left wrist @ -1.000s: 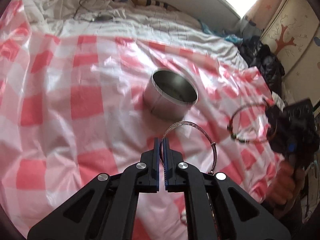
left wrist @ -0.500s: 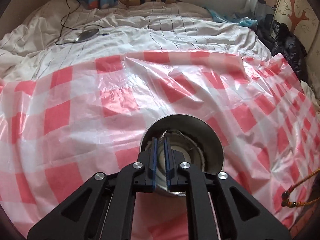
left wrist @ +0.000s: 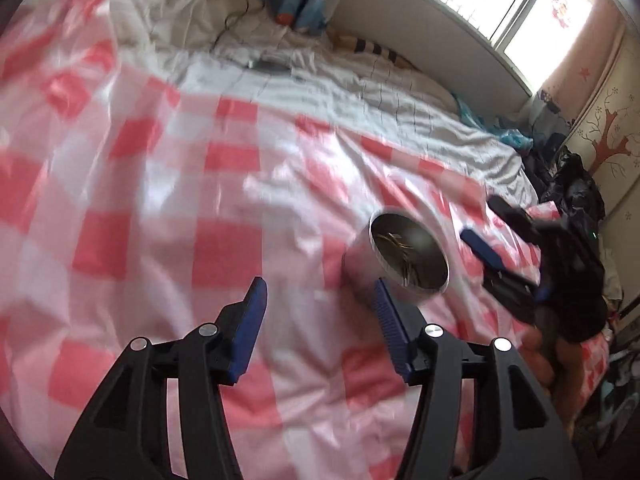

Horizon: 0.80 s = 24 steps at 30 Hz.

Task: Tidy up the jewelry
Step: 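Drop the silver bangle into the tin with the left tool while the right tool drops the gold bracelet in, then move both open tools back over the jewelry pile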

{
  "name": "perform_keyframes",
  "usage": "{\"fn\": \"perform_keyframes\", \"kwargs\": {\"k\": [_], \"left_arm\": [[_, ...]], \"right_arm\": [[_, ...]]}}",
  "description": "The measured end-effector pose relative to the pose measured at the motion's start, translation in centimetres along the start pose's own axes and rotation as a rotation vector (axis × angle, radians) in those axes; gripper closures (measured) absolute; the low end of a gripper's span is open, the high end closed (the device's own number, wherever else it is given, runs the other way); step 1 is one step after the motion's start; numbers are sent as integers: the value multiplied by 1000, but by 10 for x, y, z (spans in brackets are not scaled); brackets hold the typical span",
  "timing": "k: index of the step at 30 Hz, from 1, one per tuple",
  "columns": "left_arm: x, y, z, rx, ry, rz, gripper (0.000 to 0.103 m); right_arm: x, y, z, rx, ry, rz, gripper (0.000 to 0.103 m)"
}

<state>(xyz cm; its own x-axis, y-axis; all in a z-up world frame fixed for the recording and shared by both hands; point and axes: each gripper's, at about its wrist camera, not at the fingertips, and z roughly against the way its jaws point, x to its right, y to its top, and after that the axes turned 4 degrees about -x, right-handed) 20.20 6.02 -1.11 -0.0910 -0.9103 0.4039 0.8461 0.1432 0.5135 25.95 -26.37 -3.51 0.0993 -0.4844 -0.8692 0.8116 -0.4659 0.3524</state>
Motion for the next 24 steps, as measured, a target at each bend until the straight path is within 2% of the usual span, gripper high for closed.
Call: {"fn": "perform_keyframes", "kwargs": {"k": [4,6,7,10,12,14,17,19,21,22,24], "left_arm": [[2,-16,7,-8,-31,-21,47],[6,-29,6,-58,-63,-53,45],[8,-36,5,-86,-77,-71,45],[20,-64,4,-169,-118,-142,45],[29,-84,4,-212,-131,-193,44],[37,-101,7,-241,-147,-239,43],[48,-118,14,-239,-145,-292,39],[54,-123,16,-244,-172,-316,38],[58,-127,11,-282,-192,-311,38],[59,-127,10,-282,-185,-312,38],[55,-122,18,-229,-189,-277,38]], "right_arm": [[-9,-4,39,92,-21,35,44],[-11,-17,64,109,-48,43,32],[-11,-23,72,107,-64,40,31],[-11,-47,96,77,-99,32,30],[-14,-69,114,72,-111,43,23],[-18,-93,131,71,-123,67,21],[-17,-127,139,35,-148,78,19],[-14,-148,137,-10,-164,75,19],[-16,-160,139,-26,-114,65,19],[-22,-164,138,-35,-108,93,19],[-39,-178,134,-64,-164,184,19]]}}
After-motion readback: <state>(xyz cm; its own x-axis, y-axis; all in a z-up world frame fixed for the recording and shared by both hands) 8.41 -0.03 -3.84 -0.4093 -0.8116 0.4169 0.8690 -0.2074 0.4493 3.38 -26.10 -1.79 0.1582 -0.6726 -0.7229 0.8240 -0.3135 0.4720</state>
